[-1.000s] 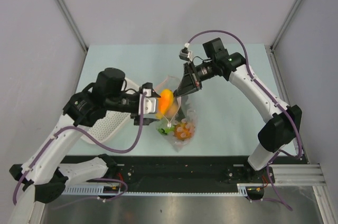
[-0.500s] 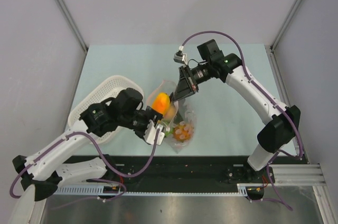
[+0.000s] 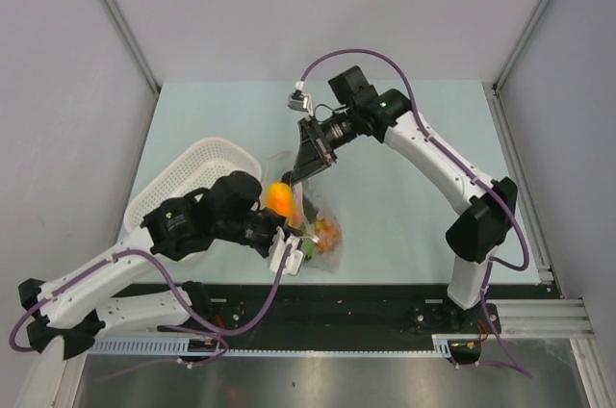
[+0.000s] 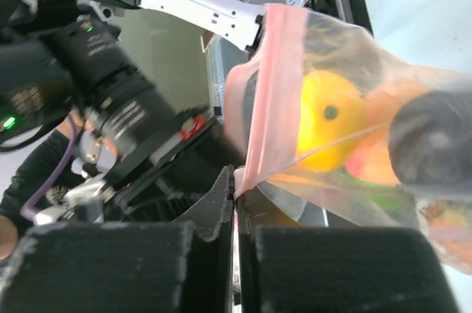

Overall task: Place the food in the zip-top bag and seal the zipper
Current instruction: Zip the zipper food storage bag at the center of the board.

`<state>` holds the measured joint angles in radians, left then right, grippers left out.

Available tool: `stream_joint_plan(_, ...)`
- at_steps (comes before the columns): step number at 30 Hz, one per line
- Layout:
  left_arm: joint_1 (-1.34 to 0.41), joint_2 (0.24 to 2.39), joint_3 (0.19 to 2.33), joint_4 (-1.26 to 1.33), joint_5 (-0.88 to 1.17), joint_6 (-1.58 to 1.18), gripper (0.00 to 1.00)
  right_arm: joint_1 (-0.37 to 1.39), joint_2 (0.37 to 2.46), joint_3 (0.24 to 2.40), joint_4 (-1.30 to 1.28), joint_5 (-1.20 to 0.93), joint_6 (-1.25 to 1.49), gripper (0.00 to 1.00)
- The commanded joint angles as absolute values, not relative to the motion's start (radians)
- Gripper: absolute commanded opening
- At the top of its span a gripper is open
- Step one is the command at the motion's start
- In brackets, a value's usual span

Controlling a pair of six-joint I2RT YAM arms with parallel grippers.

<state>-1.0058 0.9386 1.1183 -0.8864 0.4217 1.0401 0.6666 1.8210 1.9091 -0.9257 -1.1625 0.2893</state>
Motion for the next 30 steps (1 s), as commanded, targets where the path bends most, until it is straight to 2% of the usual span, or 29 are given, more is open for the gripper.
stream_joint_plan(1, -1.026, 0.945, 1.118, -0.726, 0.457, 0.853, 0.0, 0.707, 1.856, 2.039, -0.917, -1.117, 0.245, 0.19)
stream_joint_plan(2, -1.026, 0.949, 1.12, -0.703, 0.457, 0.824, 0.0, 0.71, 1.858, 2.051, -0.925, -1.102, 0.229, 0.28)
stream_joint_plan(3, -1.026, 0.953, 1.121, -0.684, 0.446, 0.768, 0.0, 0.707, 1.858, 2.065, -0.933, -1.07, 0.216, 0.47)
stream_joint_plan(5, -1.026, 0.96, 1.123, -0.631, 0.436, 0.726, 0.0, 0.678, 1.833, 2.074, -0.952, -1.037, 0.186, 0.58)
stream_joint_plan(7, -1.026, 0.962, 1.115, -0.56, 0.401, 0.649, 0.0, 0.625, 1.794, 2.077, -0.971, -0.99, 0.144, 0.76)
stream_joint_plan(9, -1.026, 0.963, 1.109, -0.525, 0.385, 0.596, 0.0, 0.583, 1.761, 2.077, -1.0, -0.96, 0.094, 0.84)
stream_joint_plan(13, -1.025, 0.985, 1.108, -0.443, 0.319, 0.525, 0.0, 0.474, 1.646, 2.039, -1.043, -0.914, -0.056, 0.85)
stream_joint_plan(18, -1.02, 1.022, 1.149, -0.41, 0.311, 0.482, 0.0, 0.431, 1.369, 1.743, -0.95, -0.821, -0.181, 0.79)
stream_joint_plan(23, -1.009, 1.034, 1.166, -0.407, 0.314, 0.457, 0.0, 0.446, 1.117, 1.438, -0.778, -0.743, -0.262, 0.69)
stream_joint_plan(30, -0.988, 1.035, 1.164, -0.373, 0.344, 0.425, 0.0, 0.55, 1.034, 1.335, -0.687, -0.698, -0.334, 0.61)
